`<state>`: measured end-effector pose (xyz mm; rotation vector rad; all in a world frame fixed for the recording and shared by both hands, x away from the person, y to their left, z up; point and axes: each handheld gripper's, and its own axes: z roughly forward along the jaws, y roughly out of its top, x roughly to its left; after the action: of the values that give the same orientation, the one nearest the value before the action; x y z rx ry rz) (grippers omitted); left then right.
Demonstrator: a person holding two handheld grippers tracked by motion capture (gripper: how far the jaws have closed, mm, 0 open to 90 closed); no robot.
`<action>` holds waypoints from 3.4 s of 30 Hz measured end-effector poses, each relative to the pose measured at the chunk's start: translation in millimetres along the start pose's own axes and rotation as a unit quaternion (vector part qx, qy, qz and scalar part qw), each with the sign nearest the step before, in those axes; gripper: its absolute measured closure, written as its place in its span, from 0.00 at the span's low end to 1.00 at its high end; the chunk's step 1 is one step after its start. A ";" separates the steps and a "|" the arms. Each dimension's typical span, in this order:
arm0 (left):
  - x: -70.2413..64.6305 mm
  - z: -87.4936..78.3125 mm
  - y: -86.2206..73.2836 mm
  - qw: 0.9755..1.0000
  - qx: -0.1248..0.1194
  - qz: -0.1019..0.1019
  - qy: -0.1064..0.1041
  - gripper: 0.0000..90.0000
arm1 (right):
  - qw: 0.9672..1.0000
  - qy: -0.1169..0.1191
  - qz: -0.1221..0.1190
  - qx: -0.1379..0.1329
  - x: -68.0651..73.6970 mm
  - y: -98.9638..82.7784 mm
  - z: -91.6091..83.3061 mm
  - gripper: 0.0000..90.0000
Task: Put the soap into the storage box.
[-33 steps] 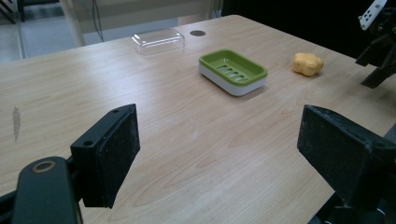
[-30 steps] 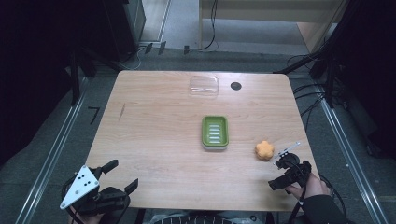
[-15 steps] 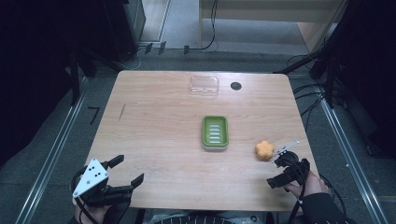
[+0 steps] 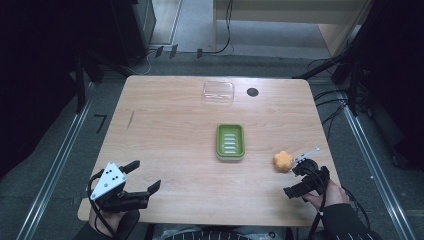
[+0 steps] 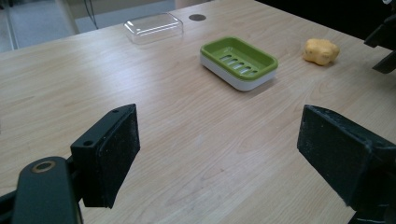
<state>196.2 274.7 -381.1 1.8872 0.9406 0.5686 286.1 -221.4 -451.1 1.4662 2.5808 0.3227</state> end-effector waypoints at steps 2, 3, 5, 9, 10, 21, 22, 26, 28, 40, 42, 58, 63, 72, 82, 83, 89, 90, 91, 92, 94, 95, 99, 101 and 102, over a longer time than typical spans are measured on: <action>0.8 0.9 0.2 1.000 0.000 -0.003 0.000 0.15 | 1.000 0.000 0.001 -0.002 0.4 1.9 -1.4 0.04; 1.0 1.3 0.3 1.000 0.000 -0.005 0.001 0.15 | 1.000 0.001 0.002 -0.006 0.8 2.8 -1.9 0.04; 1.4 2.4 0.6 1.000 0.002 -0.003 -0.002 0.15 | 1.000 0.001 0.000 -0.012 0.7 5.2 -2.6 0.04; 1.9 4.3 1.1 1.000 0.001 -0.004 -0.005 0.15 | 1.000 0.002 -0.002 -0.019 0.6 10.0 -3.4 0.04; 2.1 4.6 1.2 1.000 0.002 -0.004 -0.006 0.15 | 1.000 0.001 -0.003 -0.018 0.6 11.7 -3.8 0.04; 3.2 8.8 2.3 1.000 0.007 -0.005 -0.009 0.15 | 1.000 -0.002 -0.007 -0.027 -3.6 31.0 -0.8 0.05; 3.3 8.0 2.1 1.000 0.005 -0.004 -0.009 0.15 | 1.000 -0.001 -0.004 -0.030 -4.7 35.8 0.1 0.05; 3.5 7.9 2.0 1.000 0.004 -0.004 -0.009 0.15 | 1.000 -0.001 -0.003 -0.028 -8.5 43.6 3.1 0.06; 3.4 7.9 1.8 1.000 0.002 -0.004 -0.012 0.15 | 1.000 0.000 -0.002 -0.026 -10.5 47.3 5.1 0.06; 3.7 4.5 -0.2 1.000 -0.015 -0.006 -0.015 0.15 | 1.000 -0.004 -0.001 -0.022 -18.9 67.3 14.1 0.07; 3.4 4.3 -0.2 1.000 -0.014 -0.005 -0.014 0.15 | 1.000 -0.004 -0.002 -0.022 -20.0 69.5 15.3 0.08; 2.2 4.4 -0.2 1.000 -0.011 0.003 -0.017 0.15 | 1.000 0.008 -0.003 0.013 -26.0 84.2 28.3 0.09; 2.2 4.7 -0.1 1.000 -0.010 0.003 -0.017 0.15 | 1.000 0.012 -0.007 0.026 -24.4 87.7 32.6 0.12; 1.9 4.8 0.1 1.000 -0.008 0.005 -0.017 0.15 | 0.998 0.011 -0.015 0.052 -24.2 94.6 36.7 0.16; 1.6 5.3 0.3 1.000 -0.006 0.006 -0.019 0.15 | 0.997 0.019 -0.012 0.072 -22.7 98.2 41.2 0.27; 1.5 5.2 0.3 1.000 -0.006 0.007 -0.020 0.15 | 0.997 0.020 -0.012 0.076 -22.7 98.3 41.6 0.28; 1.4 5.1 0.3 1.000 -0.006 0.007 -0.020 0.15 | 0.997 0.021 -0.014 0.077 -23.0 98.2 42.6 0.29; 1.4 5.1 0.2 1.000 -0.007 0.007 -0.020 0.15 | 0.997 0.020 -0.015 0.076 -23.2 98.0 42.7 0.29; 1.4 4.9 0.2 1.000 -0.007 0.007 -0.020 0.15 | 0.997 0.020 -0.013 0.077 -22.9 97.9 42.6 0.29; 1.4 4.8 0.1 1.000 -0.007 0.008 -0.020 0.15 | 0.997 0.021 -0.012 0.076 -22.6 97.4 42.7 0.29; 1.3 4.7 0.1 1.000 -0.007 0.008 -0.020 0.15 | 0.997 0.023 -0.011 0.075 -23.5 96.7 44.0 0.29; 1.3 4.7 0.1 1.000 -0.007 0.008 -0.020 0.15 | 0.997 0.023 -0.011 0.075 -23.5 96.7 44.0 0.29; 1.2 4.4 0.0 1.000 -0.006 0.010 -0.020 0.15 | 0.997 0.024 -0.010 0.077 -24.1 96.6 45.2 0.29; 1.0 4.5 0.0 1.000 -0.007 0.010 -0.019 0.15 | 0.997 0.026 -0.008 0.075 -24.2 96.4 45.2 0.29; 1.0 4.4 0.0 1.000 -0.006 0.010 -0.019 0.15 | 0.997 0.026 -0.008 0.074 -24.5 96.3 45.2 0.29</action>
<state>199.9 273.2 -383.1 1.8921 0.8925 0.5467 389.0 -189.7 -468.8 1.5011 2.7096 0.1735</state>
